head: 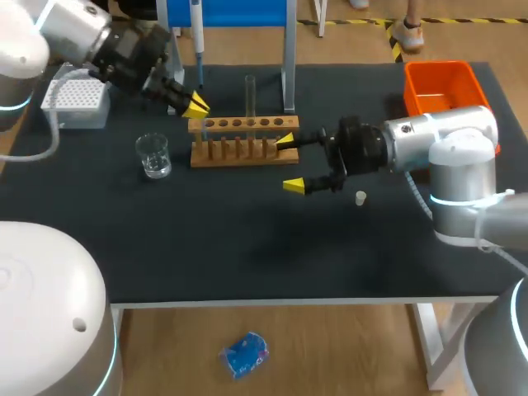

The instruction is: Invert the test tube, pick up the pipette, mount the tip to pipette, aspirate from beaker and dispense into the tube, eject the tip, return the pipette, and cap with the stopper.

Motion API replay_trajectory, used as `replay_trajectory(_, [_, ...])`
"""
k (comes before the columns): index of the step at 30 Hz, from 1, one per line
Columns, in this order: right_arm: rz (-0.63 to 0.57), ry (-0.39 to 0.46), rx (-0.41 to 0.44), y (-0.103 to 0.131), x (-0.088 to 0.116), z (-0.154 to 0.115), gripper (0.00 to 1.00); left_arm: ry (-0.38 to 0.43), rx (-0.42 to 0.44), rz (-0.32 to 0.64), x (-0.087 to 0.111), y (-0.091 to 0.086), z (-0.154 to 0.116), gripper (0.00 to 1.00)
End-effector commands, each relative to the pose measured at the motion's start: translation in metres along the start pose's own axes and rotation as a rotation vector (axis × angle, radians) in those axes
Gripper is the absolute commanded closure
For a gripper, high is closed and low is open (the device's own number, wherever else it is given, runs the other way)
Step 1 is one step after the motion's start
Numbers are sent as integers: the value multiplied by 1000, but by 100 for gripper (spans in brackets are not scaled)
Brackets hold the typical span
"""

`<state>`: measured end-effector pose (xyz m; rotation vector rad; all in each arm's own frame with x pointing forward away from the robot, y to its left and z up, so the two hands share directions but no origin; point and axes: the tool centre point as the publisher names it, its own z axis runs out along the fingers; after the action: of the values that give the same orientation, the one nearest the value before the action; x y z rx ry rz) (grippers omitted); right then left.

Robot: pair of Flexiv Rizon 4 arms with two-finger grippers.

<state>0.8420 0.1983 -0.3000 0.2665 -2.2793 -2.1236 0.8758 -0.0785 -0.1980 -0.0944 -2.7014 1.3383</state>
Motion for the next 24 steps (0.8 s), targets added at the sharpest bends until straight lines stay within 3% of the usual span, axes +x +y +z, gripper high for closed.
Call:
replay_trajectory(1, [-3,-17,-28,-1,1,7,0,8,-29,-4,-2,-7,20,100])
replay_trajectory(9, [57,-35,-75,7,7,17,0,18,-87,-11,-1,-11,44,100])
replay_trajectory(24, [88,-22,-74,8,10,19,0,13,-65,-14,-1,-11,45,100])
